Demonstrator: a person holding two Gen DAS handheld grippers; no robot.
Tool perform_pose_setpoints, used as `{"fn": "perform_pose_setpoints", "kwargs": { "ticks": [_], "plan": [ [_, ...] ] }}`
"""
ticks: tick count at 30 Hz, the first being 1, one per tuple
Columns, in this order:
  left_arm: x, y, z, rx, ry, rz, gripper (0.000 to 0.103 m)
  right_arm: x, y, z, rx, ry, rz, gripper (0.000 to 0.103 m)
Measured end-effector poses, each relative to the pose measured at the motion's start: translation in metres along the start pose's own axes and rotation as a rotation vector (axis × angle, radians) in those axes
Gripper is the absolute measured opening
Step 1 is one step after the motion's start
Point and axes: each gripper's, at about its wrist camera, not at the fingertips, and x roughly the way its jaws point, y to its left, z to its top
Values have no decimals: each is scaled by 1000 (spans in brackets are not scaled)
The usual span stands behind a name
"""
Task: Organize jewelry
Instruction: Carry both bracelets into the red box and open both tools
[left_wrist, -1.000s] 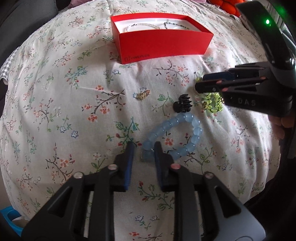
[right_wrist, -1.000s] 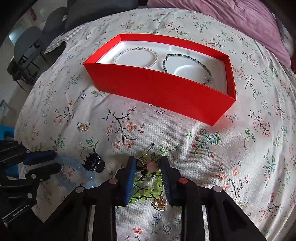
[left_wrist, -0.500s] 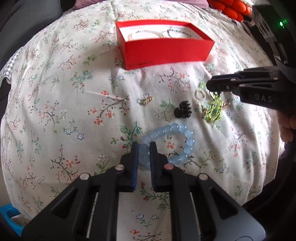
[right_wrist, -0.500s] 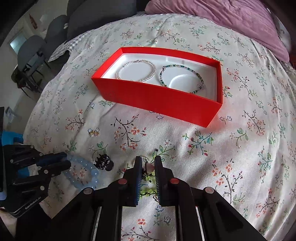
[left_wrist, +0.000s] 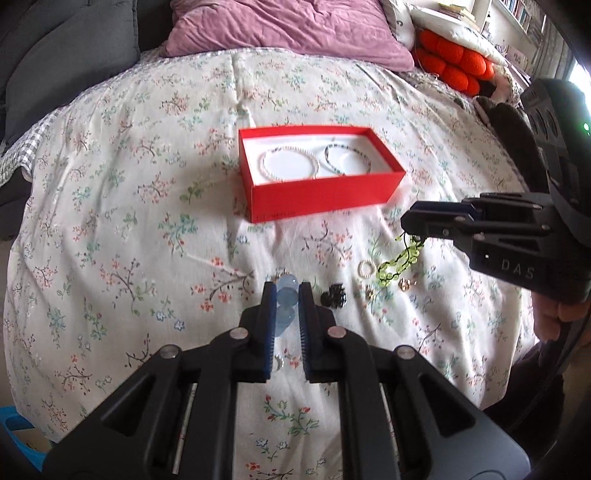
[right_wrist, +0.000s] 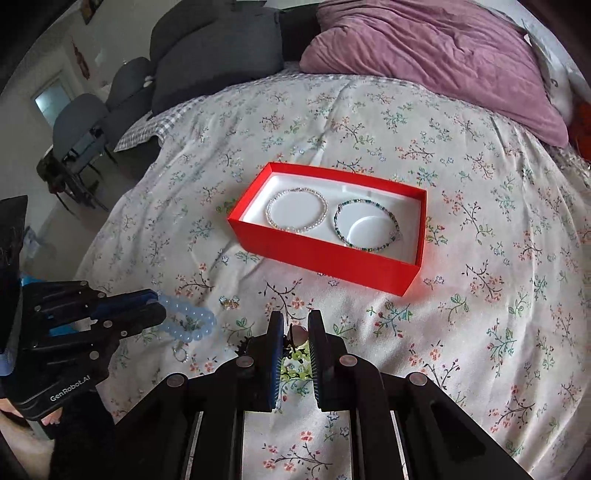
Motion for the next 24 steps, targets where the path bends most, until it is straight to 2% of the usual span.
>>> {"fn": "perform_pose_setpoints", "kwargs": {
  "ticks": [12, 20, 24],
  "plan": [
    [-9, -7, 44, -82, -119, -40, 13, -22, -17, 27, 71, -105, -31, 14],
    [6, -16, 74, -145, -151, -82, 13, -24, -46, 47, 150, -172, -68, 14],
    [10, -24, 86, -173, -169, -132, 13, -20, -61, 54, 198, -197, -73, 14]
  ]
}}
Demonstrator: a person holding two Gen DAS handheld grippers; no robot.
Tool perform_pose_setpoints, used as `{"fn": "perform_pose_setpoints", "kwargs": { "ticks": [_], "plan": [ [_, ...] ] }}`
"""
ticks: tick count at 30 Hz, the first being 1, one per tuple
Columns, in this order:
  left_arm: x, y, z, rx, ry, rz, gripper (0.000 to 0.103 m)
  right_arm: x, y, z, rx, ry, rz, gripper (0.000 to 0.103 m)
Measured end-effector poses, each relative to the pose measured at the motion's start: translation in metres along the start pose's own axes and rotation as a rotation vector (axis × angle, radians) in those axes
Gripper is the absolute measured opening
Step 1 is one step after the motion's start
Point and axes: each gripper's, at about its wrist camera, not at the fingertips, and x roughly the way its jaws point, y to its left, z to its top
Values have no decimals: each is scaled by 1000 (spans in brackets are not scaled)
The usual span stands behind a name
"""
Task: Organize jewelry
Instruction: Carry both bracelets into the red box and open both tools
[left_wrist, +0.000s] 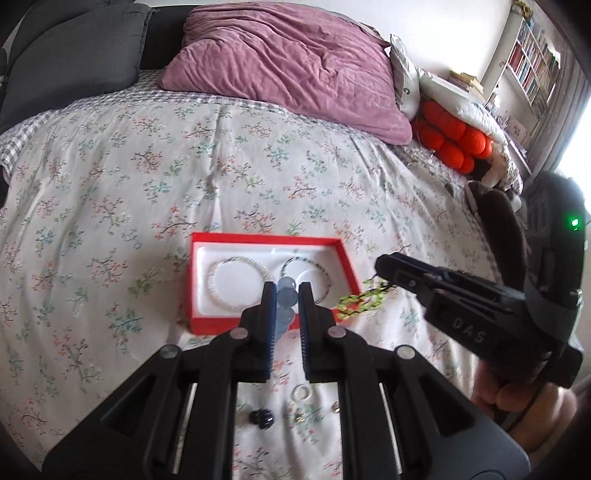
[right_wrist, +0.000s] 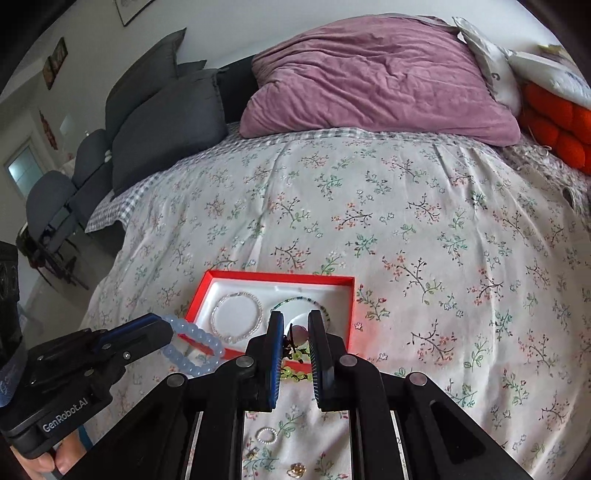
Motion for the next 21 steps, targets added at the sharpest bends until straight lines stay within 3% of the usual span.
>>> {"fn": "perform_pose_setpoints", "kwargs": {
  "ticks": [8, 17, 21],
  "plan": [
    [15, -13, 8, -37, -1, -79, 13, 9, -11, 7, 33, -32, -5, 14],
    [51, 22, 2, -32, 52, 88, 13, 29, -7, 7, 27, -7, 2, 14],
    [57, 30, 2, -7, 31, 139, 13, 39, 0, 7, 23, 6, 1, 14]
  ]
}}
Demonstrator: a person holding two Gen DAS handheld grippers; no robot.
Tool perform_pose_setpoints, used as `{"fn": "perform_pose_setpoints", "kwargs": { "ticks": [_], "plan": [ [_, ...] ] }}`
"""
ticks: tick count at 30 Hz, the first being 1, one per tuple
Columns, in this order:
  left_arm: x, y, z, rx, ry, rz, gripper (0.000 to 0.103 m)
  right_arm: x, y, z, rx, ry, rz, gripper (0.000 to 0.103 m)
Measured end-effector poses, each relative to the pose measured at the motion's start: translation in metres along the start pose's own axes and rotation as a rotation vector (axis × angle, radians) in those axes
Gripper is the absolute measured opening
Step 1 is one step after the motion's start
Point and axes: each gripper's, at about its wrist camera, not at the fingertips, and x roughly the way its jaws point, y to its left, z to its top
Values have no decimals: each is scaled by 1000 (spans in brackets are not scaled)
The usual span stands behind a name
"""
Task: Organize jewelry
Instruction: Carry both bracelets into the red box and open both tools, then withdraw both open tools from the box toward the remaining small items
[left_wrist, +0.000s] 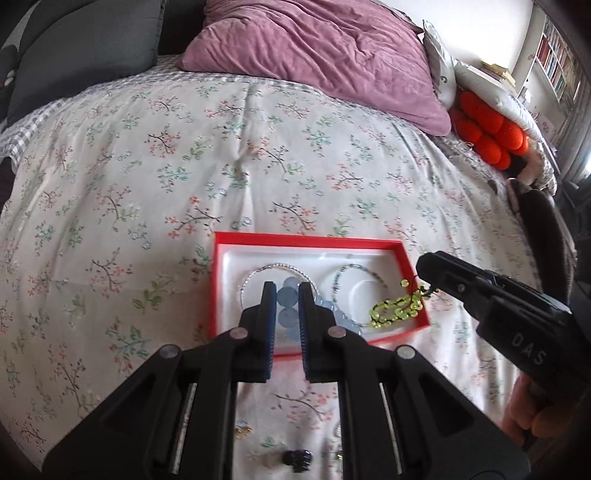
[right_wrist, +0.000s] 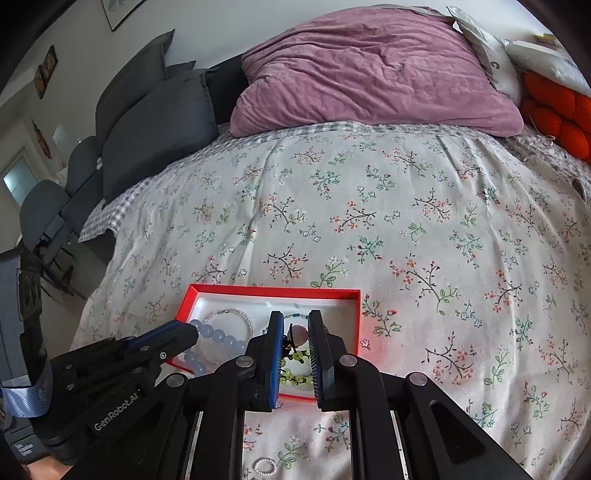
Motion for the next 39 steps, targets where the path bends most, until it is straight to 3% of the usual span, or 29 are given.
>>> {"fn": "perform_pose_setpoints", "kwargs": {
  "ticks": [8, 14, 17, 19, 21, 26, 31, 39],
  "plan": [
    [14, 5, 1, 28, 2, 52, 13, 27, 4, -1, 3, 40, -26, 14],
    [9, 1, 2, 70, -15, 70, 16, 35, -1, 3, -1, 4, -47, 17],
    [6, 0, 1, 81, -16, 72, 29, 34, -4, 6, 14, 12, -44, 27],
    [3, -3, 0, 97, -11, 77, 39, 30, -6, 7, 23, 12, -33, 51],
    [-1, -5, -2, 114, -7, 91, 45, 23, -8, 6, 27, -3, -30, 61],
    [-12, 1, -9, 102, 23, 119, 65, 9, -9, 1, 4, 16, -29, 61],
    [-20, 4, -20, 98, 66, 126, 79, -3, -10, -7, -3, 38, -36, 74],
    [-30, 3, -44, 141, 120, 171, 84, -11, 0, -27, -63, 105, -61, 83]
  ]
}}
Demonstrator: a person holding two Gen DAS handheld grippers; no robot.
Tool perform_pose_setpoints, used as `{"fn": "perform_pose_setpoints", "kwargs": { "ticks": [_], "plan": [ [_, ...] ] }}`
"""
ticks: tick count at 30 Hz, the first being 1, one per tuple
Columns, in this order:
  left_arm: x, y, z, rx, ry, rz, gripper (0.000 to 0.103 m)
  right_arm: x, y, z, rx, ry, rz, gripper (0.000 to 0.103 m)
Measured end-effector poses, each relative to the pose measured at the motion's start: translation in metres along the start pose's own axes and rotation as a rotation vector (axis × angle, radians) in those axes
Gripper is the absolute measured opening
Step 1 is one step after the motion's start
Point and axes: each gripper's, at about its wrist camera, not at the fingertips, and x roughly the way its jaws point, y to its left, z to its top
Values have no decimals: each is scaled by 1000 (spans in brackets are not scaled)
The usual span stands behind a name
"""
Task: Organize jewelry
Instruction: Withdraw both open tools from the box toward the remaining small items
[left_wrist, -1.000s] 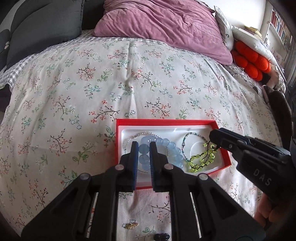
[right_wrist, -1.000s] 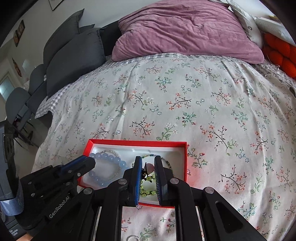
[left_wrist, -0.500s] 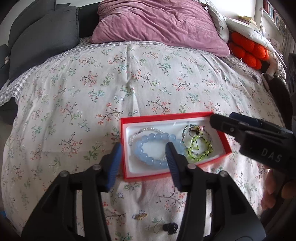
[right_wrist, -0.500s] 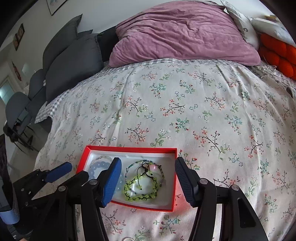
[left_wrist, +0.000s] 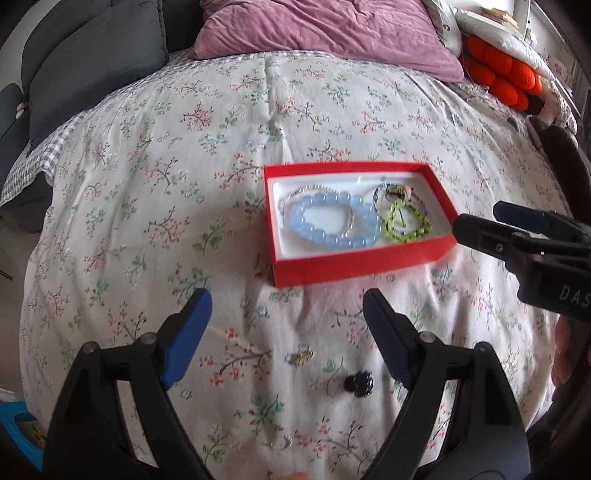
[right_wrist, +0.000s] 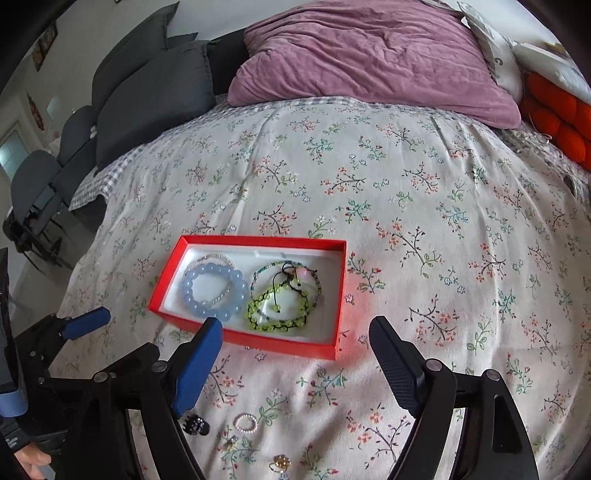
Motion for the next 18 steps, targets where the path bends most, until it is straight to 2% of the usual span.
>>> {"fn": "perform_pose_setpoints", "kwargs": {
  "ticks": [8, 18],
  "plan": [
    [-8, -3, -25, 40, 33, 23, 84, 2, 3, -30, -29, 103, -27, 83],
    [-19, -13, -49, 102, 34, 39, 84, -2, 1, -56, -43, 167, -48, 84]
  ]
}}
